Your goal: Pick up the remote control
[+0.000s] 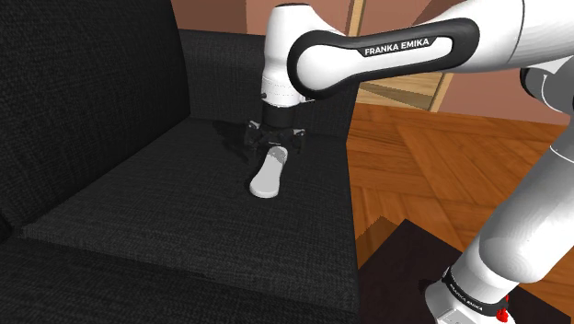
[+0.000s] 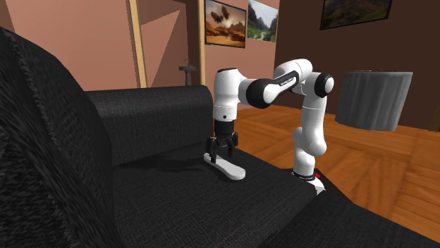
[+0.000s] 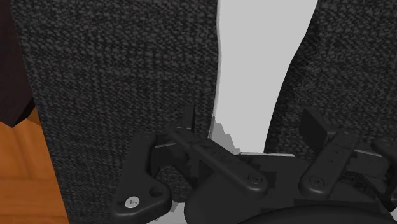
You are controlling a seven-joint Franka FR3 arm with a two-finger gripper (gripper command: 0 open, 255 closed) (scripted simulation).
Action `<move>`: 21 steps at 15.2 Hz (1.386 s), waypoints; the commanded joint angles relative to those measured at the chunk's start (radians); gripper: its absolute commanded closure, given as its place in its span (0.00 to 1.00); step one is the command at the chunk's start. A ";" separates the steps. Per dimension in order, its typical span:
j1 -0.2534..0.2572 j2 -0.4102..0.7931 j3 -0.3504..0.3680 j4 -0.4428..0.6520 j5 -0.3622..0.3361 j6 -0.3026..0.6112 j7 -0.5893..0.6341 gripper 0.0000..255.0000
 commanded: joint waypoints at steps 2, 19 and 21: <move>0.000 0.004 0.001 -0.033 -0.002 0.037 0.000 0.00; -0.001 0.000 -0.001 0.030 0.000 -0.030 0.001 1.00; -0.001 0.000 -0.001 0.057 -0.001 -0.056 0.001 1.00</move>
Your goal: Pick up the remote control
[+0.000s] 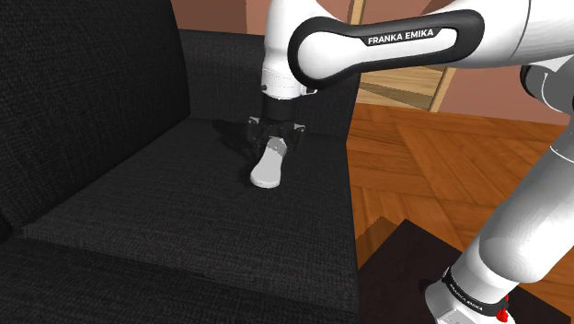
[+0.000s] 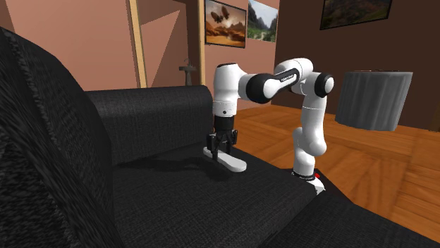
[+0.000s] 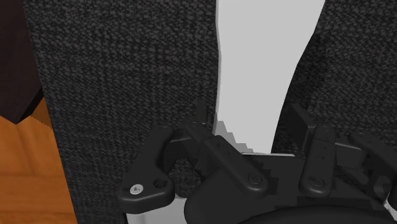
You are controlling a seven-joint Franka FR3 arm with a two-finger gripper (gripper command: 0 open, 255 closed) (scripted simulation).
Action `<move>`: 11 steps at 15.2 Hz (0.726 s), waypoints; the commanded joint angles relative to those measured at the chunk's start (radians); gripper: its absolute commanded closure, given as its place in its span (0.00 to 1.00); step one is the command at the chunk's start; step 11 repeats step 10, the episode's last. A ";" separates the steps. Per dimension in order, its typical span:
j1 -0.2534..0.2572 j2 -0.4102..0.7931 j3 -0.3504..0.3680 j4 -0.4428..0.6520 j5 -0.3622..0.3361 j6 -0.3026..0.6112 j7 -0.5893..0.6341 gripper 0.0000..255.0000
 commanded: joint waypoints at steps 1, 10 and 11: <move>0.000 0.001 0.000 0.029 -0.001 -0.028 0.002 1.00; 0.001 0.012 0.002 0.137 -0.008 -0.126 0.009 1.00; 0.001 0.012 0.002 0.137 -0.008 -0.126 0.009 1.00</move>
